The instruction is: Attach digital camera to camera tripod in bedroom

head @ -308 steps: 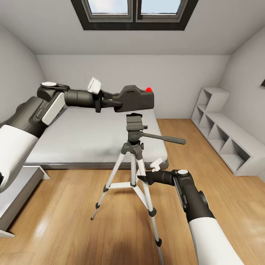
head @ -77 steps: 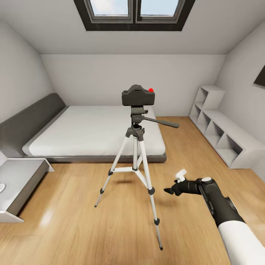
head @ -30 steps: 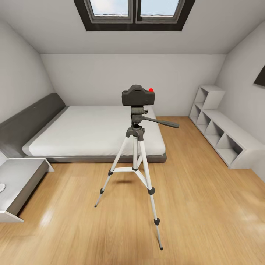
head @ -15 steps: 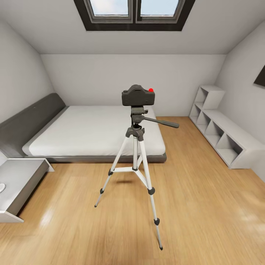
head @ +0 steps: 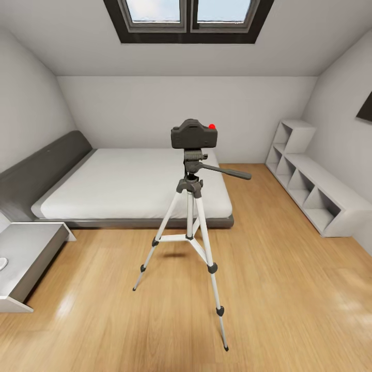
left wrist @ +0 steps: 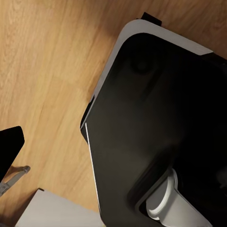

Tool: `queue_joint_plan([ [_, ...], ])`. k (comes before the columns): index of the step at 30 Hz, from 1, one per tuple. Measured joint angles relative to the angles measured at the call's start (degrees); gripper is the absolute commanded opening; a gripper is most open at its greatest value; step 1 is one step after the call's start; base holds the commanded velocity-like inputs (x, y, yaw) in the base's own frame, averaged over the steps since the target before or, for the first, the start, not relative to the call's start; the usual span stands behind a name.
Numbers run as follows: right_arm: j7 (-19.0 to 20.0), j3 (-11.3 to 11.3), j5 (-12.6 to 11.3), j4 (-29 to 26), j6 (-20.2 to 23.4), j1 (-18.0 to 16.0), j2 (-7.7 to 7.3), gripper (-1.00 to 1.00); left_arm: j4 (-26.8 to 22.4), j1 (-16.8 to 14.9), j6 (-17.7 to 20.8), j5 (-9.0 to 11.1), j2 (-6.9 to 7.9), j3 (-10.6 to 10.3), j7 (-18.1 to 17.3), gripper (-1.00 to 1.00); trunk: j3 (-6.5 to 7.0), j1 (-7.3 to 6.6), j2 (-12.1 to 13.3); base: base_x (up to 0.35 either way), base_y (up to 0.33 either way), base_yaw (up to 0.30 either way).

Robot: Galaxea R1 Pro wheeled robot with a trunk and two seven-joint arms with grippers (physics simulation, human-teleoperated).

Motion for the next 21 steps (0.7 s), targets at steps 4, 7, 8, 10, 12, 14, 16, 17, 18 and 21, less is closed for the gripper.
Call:
queue_joint_plan([
  [4, -0.21, 0.0, 0.0, 0.02, 0.01, 0.02, 0.04, 1.0, 0.0, -0.02, 0.15, 0.0, -0.02, 0.0, 0.0, 1.0, 0.0, 0.0, 0.0, 0.0, 0.0, 0.0],
  [7, -0.33, -0.01, -0.03, 0.01, 0.39, 0.03, 0.09, 1.0, 0.0, -0.01, 0.53, -0.17, -0.07, -0.03, -0.22, 1.0, 0.0, 0.0, 0.0, 0.0, 0.0, 0.0],
  [8, -0.36, -0.01, -0.04, 0.01, 0.61, 0.03, 0.1, 1.0, 0.0, 0.0, 0.61, -0.23, -0.09, -0.04, -0.37, 1.0, 0.0, 0.0, 0.0, 0.0, 0.0, 0.0],
  [10, -0.38, -0.01, -0.06, 0.0, 1.09, 0.03, 0.12, 1.0, 0.0, -0.01, 0.73, -0.35, -0.1, -0.06, -0.78, 1.0, 0.0, 0.0, 0.0, 0.0, 0.0, 0.0],
  [12, -0.41, -0.01, -0.08, 0.0, 1.49, 0.03, 0.13, 1.0, 0.0, 0.0, 0.81, -0.43, -0.13, -0.07, -1.27, 1.0, 0.02, 0.0, 0.0, 0.0, 0.0, 0.0],
  [14, -0.43, -0.04, -0.16, 0.0, 1.84, 0.03, 0.14, 1.0, 0.0, -0.02, 0.88, -0.51, -0.15, -0.08, -1.92, 1.0, 0.1, 0.0, 0.0, 0.0, 0.0, 0.0],
  [16, -0.44, -0.06, -0.2, 0.01, 1.98, 0.03, 0.18, 1.0, 0.0, -0.03, 0.9, -0.52, -0.16, -0.08, -2.18, 1.0, 0.22, 0.0, 0.0, 0.0, 0.0, 0.0],
  [17, -0.45, -0.06, -0.22, 0.02, 2.03, 0.03, 0.19, 1.0, 0.0, -0.02, 0.91, -0.54, -0.16, -0.08, -2.27, 1.0, 0.29, 0.0, 0.0, 0.0, 0.0, 0.0],
  [18, -0.45, -0.07, -0.23, 0.03, 2.07, 0.03, 0.2, 1.0, 0.0, -0.03, 0.92, -0.55, -0.17, -0.08, -2.35, 1.0, 0.37, 0.0, 0.0, 0.0, 0.0, 0.0],
  [21, -0.45, -0.08, -0.25, 0.05, 2.14, 0.03, 0.22, 1.0, 0.0, -0.01, 0.89, -0.53, -0.17, -0.09, -2.49, 1.0, 0.61, 0.0, 0.0, 0.0, 0.0, 0.0],
])
